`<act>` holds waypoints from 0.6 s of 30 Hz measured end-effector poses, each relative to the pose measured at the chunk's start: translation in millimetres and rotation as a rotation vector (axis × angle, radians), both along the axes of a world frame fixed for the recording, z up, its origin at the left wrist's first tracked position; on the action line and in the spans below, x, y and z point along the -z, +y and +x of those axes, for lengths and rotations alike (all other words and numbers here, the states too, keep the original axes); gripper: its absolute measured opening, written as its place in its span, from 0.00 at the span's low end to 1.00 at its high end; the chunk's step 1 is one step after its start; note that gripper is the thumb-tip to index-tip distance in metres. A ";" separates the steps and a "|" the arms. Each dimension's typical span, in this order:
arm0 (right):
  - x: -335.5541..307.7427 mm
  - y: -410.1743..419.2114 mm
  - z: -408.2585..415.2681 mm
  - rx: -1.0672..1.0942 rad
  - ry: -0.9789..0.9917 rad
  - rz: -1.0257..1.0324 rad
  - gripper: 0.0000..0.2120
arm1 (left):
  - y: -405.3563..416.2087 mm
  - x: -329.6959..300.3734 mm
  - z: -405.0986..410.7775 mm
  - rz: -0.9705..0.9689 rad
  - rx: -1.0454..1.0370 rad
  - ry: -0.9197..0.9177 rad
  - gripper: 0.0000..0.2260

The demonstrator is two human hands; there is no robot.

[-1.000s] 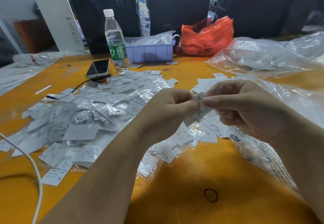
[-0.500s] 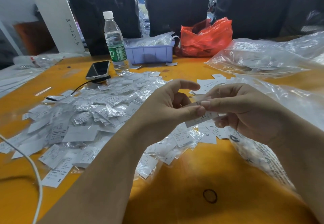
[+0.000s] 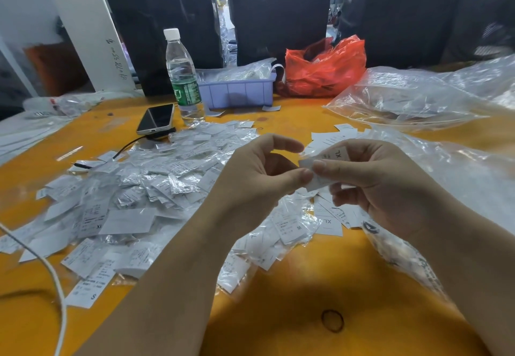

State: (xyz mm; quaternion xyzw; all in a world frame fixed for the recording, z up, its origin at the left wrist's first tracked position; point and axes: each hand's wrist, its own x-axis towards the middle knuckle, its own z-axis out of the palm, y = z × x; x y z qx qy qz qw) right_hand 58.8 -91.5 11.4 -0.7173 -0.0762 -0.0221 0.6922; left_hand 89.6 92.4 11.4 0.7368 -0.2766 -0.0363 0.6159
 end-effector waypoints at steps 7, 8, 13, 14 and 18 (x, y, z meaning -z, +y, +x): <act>-1.0 -2.9 2.0 -0.025 0.067 0.072 0.09 | -1.6 0.9 -0.6 -0.007 -0.010 0.012 0.13; -2.8 -4.2 1.9 -0.033 0.075 0.073 0.05 | -1.0 0.2 -0.1 -0.031 -0.018 0.018 0.13; -4.8 -2.7 -0.9 -0.049 0.042 0.060 0.07 | -0.1 -1.6 -0.4 -0.084 0.001 0.051 0.15; -5.0 -1.3 -1.8 -0.039 0.036 0.058 0.07 | 0.3 -1.6 -0.4 -0.079 0.011 0.056 0.14; -3.2 -0.5 -0.9 0.000 0.017 0.057 0.08 | 1.2 -2.9 -0.9 -0.029 -0.001 0.084 0.16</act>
